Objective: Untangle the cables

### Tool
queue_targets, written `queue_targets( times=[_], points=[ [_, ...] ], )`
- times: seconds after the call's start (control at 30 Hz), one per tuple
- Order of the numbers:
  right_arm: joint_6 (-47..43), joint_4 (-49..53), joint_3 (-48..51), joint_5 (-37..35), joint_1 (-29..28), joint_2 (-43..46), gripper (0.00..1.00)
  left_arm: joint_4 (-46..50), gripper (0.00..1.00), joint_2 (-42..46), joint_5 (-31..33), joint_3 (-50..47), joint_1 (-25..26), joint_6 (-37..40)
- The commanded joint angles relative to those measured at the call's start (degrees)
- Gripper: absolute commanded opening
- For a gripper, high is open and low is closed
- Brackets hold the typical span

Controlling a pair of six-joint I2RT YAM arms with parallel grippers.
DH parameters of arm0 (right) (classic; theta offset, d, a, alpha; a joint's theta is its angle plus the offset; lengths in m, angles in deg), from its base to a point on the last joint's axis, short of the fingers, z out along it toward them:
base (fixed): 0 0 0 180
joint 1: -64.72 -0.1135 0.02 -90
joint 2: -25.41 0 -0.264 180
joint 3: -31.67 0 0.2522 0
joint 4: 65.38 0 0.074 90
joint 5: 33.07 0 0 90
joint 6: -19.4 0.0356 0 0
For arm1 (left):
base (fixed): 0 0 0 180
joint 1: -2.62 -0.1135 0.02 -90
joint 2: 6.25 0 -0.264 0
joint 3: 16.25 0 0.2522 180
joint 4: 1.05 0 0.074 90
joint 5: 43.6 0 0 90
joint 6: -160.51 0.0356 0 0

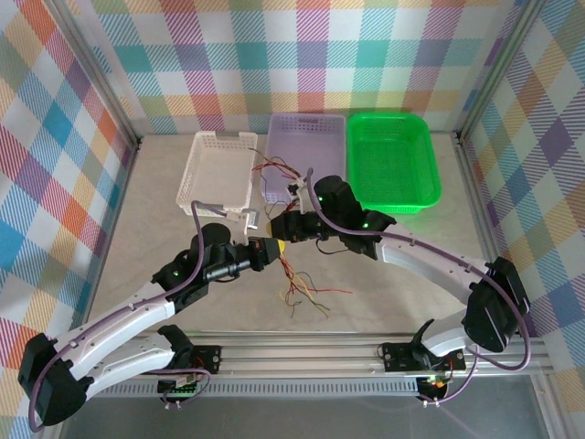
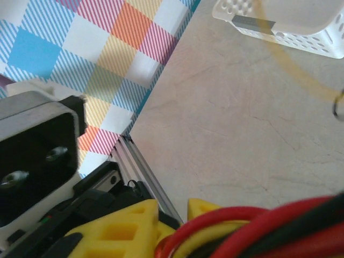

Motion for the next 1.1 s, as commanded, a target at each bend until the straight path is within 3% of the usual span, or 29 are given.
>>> queue_targets(
  times=[0.0, 0.03, 0.17, 0.33, 0.47, 0.93, 1.0, 1.07],
  points=[
    [-0.49, -1.91, 0.00, -3.55, 0.03, 0.89, 0.04, -4.66, 0.00, 1.70, -4.93, -0.61, 1.39, 1.13],
    [-0.52, -2.08, -0.07, -3.65, 0.03, 1.06, 0.00, -4.51, 0.00, 1.67, -5.35, -0.55, 1.34, 1.27],
    [-1.26, -1.15, -0.97, -4.14, 0.03, 2.07, 0.00, -3.75, 0.02, 2.53, -6.74, -0.73, 1.35, 1.94],
    [-2.00, 0.96, -2.61, -4.70, 0.10, 3.27, 0.00, -3.59, 0.48, 4.58, -9.17, -2.04, 1.44, 1.69],
    [-2.36, 3.71, -5.32, -5.06, 0.20, 2.91, 0.00, -3.93, 0.61, 6.14, -10.37, -3.57, 1.60, 1.39],
    [-0.65, 4.25, -8.13, -3.65, 0.29, 2.52, 0.00, -1.82, 0.59, 6.48, -7.16, -3.52, 2.49, 1.08],
    [-0.45, 4.26, -8.11, -3.56, 0.30, 2.48, 0.00, -2.34, 0.55, 5.52, -7.38, -3.01, 2.57, 1.13],
    [-0.35, 4.38, -8.17, -3.74, 0.29, 2.57, 0.00, -2.60, 0.44, 4.55, -7.94, -2.47, 2.59, 1.19]
  ],
)
